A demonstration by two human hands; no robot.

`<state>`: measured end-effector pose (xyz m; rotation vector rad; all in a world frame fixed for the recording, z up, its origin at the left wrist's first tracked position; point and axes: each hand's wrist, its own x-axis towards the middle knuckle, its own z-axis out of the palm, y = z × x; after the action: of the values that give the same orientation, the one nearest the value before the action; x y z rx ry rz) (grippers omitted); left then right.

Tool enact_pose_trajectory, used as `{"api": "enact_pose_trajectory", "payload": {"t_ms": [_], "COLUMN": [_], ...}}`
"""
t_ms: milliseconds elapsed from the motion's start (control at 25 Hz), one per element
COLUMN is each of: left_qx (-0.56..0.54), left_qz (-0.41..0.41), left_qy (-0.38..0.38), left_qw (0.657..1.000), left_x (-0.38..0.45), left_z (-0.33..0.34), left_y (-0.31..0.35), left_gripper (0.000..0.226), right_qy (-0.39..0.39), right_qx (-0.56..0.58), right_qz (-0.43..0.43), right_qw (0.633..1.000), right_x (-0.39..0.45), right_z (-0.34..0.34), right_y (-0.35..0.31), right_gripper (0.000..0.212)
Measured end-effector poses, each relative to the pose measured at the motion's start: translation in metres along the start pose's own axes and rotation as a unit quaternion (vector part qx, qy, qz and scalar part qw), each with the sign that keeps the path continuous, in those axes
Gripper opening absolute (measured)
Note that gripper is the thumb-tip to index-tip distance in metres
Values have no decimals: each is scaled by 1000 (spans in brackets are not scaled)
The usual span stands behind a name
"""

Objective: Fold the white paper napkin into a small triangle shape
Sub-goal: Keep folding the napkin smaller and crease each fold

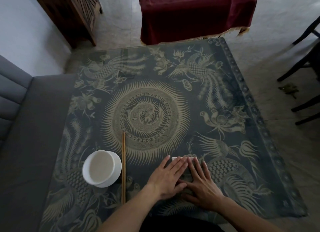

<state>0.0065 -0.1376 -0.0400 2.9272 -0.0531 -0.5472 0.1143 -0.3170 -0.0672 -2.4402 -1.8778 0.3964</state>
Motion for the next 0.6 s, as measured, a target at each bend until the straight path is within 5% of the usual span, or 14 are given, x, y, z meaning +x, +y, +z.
{"api": "enact_pose_trajectory", "payload": {"t_ms": [280, 600], "left_qx": [-23, -25], "left_qz": [-79, -64], "left_qy": [1, 2], "left_qw": [997, 998], "left_x": [-25, -29], "left_z": [19, 17], "left_y": [-21, -29], "left_gripper": [72, 71], "right_qy": [3, 8], "right_qx": [0, 18], "right_qz": [12, 36], "right_qw": [1000, 999], "right_x": [1, 19], "right_z": [-2, -18], "right_y": [-1, -17], "right_gripper": [67, 79]}}
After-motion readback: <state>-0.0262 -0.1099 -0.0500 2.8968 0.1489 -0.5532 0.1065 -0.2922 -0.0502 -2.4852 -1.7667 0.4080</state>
